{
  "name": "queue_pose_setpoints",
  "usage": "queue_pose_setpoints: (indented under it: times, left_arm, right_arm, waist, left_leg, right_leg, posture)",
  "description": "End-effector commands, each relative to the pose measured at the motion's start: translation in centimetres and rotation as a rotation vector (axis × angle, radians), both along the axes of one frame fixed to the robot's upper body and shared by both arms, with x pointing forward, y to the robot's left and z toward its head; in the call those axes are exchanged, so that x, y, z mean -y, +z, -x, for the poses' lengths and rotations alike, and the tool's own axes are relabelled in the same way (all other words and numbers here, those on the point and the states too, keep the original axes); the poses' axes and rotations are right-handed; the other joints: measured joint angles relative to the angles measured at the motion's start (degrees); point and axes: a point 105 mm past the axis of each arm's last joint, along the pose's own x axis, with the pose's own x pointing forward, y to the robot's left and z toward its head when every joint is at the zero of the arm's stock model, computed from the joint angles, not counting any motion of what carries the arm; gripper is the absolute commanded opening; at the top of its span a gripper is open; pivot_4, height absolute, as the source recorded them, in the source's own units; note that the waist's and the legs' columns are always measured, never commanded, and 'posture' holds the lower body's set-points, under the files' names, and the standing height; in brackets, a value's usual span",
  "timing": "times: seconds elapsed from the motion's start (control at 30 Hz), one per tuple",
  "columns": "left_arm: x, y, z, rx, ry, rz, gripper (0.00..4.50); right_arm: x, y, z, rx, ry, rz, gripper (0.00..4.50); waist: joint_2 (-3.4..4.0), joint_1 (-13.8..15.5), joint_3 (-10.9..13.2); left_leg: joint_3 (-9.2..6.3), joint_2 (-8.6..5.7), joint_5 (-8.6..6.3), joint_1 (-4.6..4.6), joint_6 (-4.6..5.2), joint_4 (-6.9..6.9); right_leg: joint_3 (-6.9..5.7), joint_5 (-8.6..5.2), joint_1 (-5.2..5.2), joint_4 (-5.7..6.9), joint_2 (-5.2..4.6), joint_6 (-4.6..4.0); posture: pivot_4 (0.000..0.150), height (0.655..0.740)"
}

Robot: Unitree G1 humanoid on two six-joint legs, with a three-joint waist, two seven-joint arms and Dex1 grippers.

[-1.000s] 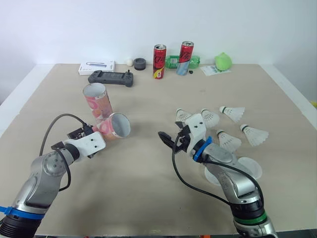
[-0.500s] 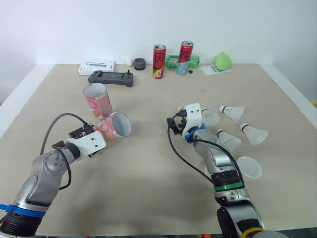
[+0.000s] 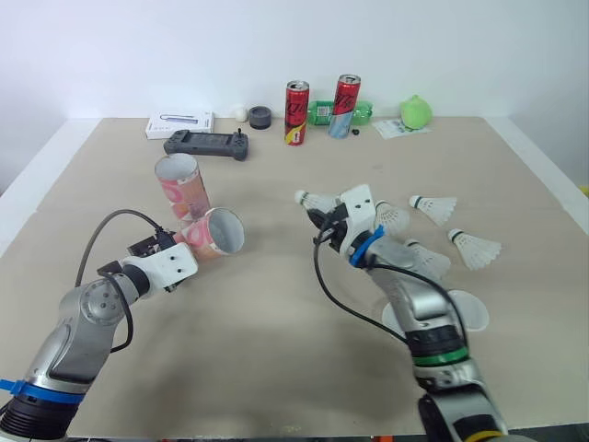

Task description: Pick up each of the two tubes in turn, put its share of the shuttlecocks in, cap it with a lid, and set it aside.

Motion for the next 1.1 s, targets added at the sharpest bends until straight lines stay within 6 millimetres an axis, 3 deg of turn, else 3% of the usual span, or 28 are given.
queue_pose_setpoints:
  times: [0.03,0.17,0.33,0.5,0.6,0.63,0.67,0.8,0.83,0.9,1.03,1.1]
  left_arm:
    - [1.1,-1.9,0.4,-0.085,-0.044,0.018,3.56]
    - [1.4,-1.9,0.2,-0.084,-0.049,0.022,3.56]
    - [2.0,-1.8,0.1,-0.082,-0.061,0.032,3.56]
    - [2.0,-2.0,0.4,-0.087,-0.059,0.036,3.56]
    - [2.1,-2.1,0.6,-0.088,-0.057,0.040,3.56]
    - [2.2,-2.1,0.6,-0.088,-0.057,0.042,3.56]
    - [2.2,-2.1,0.6,-0.089,-0.057,0.043,3.56]
    - [2.6,-2.3,0.6,-0.096,-0.067,0.052,3.56]
    - [2.6,-2.3,0.5,-0.098,-0.070,0.053,3.56]
    - [2.8,-2.5,0.5,-0.100,-0.076,0.053,3.56]
    - [3.1,-2.5,0.2,-0.100,-0.087,0.059,3.56]
    - [3.3,-2.5,0.1,-0.100,-0.095,0.062,3.56]
  right_arm:
    - [-1.9,1.8,3.9,0.087,0.253,0.056,0.03]
    - [-3.6,1.0,4.9,0.097,0.340,0.156,0.03]
    - [-6.7,0.3,4.3,0.129,0.370,0.203,0.03]
    - [-8.7,1.6,4.8,0.170,0.417,0.165,0.03]
    - [-8.6,3.1,5.8,0.169,0.445,0.072,0.03]
    - [-8.4,3.2,5.9,0.163,0.447,0.060,0.69]
    - [-7.9,3.2,6.1,0.145,0.436,0.036,0.95]
    - [-5.5,2.4,6.3,0.082,0.350,-0.011,2.95]
    - [-5.1,2.3,6.3,0.072,0.329,-0.021,3.25]
    - [-3.8,2.4,6.1,0.057,0.258,-0.054,4.37]
    - [1.1,2.1,5.1,0.068,-0.006,-0.088,4.45]
    - [4.2,1.3,5.6,0.066,-0.163,-0.098,4.45]
  waist:
    - [-0.02,0.0,0.0]
    - [-0.03,0.0,0.0]
    - [-0.04,0.0,0.0]
    - [-0.06,0.0,0.0]
    - [-0.10,0.0,0.0]
    - [-0.10,0.0,0.0]
    - [-0.10,0.0,0.0]
    - [-0.25,0.2,-0.1]
    - [-0.26,0.3,-0.1]
    - [-0.25,0.3,-0.1]
    - [-0.29,0.5,-0.2]
    - [-0.32,0.8,-0.2]
  left_leg:
    - [0.00,0.01,0.00,0.02,0.00,0.00]
    - [0.01,0.01,0.00,0.05,0.00,0.03]
    - [0.04,0.01,0.01,0.04,-0.01,0.05]
    - [0.06,0.01,0.01,-0.02,-0.01,0.04]
    - [0.07,0.01,0.00,-0.04,-0.01,0.04]
    - [0.07,0.01,0.00,-0.05,-0.01,0.03]
    - [0.06,0.01,0.00,-0.05,-0.01,0.02]
    - [-0.02,0.00,-0.03,-0.06,-0.06,0.01]
    - [0.00,-0.01,-0.04,-0.07,-0.07,0.01]
    - [0.03,-0.03,-0.04,-0.07,-0.07,0.02]
    - [-0.01,-0.03,-0.03,-0.06,-0.06,0.04]
    - [-0.01,-0.13,-0.03,-0.13,-0.06,0.03]
  right_leg:
    - [0.00,-0.01,0.01,0.00,0.01,-0.02]
    - [0.00,0.02,0.01,0.00,0.00,-0.09]
    - [0.01,0.07,-0.03,0.00,-0.01,-0.09]
    - [0.02,0.04,-0.07,0.00,-0.01,-0.05]
    - [0.03,0.03,-0.07,-0.01,-0.01,-0.02]
    - [0.03,0.03,-0.08,-0.01,-0.01,-0.02]
    - [0.03,0.04,-0.10,0.00,-0.01,-0.02]
    - [-0.03,-0.01,-0.05,-0.01,-0.01,0.06]
    - [-0.01,-0.03,-0.05,-0.01,-0.03,0.05]
    - [0.01,-0.06,-0.07,-0.02,-0.06,-0.02]
    - [-0.05,-0.06,-0.04,-0.01,-0.07,-0.02]
    - [-0.12,-0.14,-0.02,-0.04,-0.22,0.07]
  posture:
    - [0.150,0.7400]
    - [0.150,0.7400]
    - [0.150,0.7400]
    - [0.150,0.7400]
    - [0.150,0.7400]
    - [0.150,0.7400]
    - [0.150,0.7400]
    - [0.150,0.7400]
    - [0.150,0.7400]
    - [0.150,0.7400]
    - [0.150,0.7400]
    - [0.150,0.7400]
